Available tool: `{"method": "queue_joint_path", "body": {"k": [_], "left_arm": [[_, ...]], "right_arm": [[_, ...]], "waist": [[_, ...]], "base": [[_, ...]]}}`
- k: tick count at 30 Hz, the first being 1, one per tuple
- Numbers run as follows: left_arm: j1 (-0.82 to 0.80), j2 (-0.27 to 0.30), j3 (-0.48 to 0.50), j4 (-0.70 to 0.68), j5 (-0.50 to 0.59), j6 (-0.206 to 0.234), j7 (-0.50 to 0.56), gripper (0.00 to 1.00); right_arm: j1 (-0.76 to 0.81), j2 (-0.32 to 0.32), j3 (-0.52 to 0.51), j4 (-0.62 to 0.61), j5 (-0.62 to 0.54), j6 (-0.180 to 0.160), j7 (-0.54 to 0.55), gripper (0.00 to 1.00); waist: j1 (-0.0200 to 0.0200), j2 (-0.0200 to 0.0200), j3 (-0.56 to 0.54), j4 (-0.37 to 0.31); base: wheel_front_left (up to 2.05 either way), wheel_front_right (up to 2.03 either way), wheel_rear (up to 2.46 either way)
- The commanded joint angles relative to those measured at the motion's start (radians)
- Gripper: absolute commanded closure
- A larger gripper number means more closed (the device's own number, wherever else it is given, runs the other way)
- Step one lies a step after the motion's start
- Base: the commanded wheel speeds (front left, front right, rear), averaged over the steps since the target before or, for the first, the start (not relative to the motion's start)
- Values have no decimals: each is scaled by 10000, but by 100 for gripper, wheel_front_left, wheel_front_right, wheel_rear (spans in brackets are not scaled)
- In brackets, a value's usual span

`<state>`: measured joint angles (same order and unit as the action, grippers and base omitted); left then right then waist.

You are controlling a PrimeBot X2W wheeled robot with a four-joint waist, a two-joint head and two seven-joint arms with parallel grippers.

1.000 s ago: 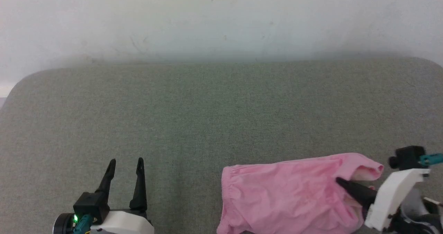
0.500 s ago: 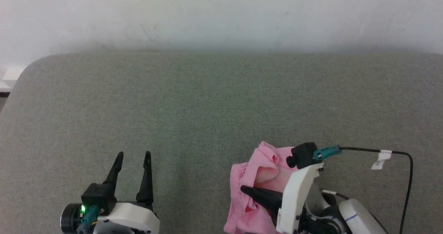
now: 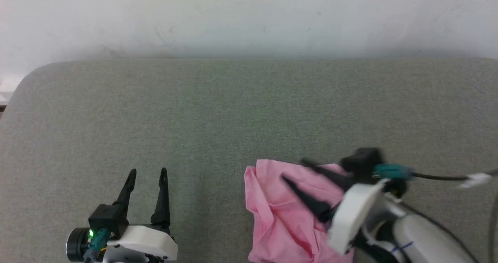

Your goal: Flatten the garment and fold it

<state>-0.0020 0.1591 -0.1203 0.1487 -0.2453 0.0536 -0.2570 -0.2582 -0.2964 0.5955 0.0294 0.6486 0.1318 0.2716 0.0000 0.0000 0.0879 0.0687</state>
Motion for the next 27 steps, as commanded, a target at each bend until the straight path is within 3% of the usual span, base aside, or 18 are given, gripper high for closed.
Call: {"method": "queue_joint_path", "body": {"k": [1,7,14,18,27], "left_arm": [[-127,-62,94,-11,66,-28,-47,0],[32,-82,346,-187,90,7,-47,0],[152,-155,532,-283,130,-36,-47,0],[140,-240,557,-295,173,-72,-47,0],[70,-404,544,-249,292,-241,-47,0]], "right_arm": [[242,-100,-463,-188,-418,-11,-632,0],[1555,350,-3584,-559,-2043,-11,-2538,0],[2673,817,-6712,-584,-2666,-11,-2177,0],[2893,730,-7455,111,-1878,-11,-812,0],[2759,1112,-6841,1453,2797,-11,4441,0]], "waist": [[0,0,-36,-86],[0,0,-122,-396],[0,0,-190,-590],[0,0,-182,-594],[0,0,-180,-300]], "base": [[0,0,0],[0,0,0],[0,0,0],[0,0,0],[0,0,0]]}}
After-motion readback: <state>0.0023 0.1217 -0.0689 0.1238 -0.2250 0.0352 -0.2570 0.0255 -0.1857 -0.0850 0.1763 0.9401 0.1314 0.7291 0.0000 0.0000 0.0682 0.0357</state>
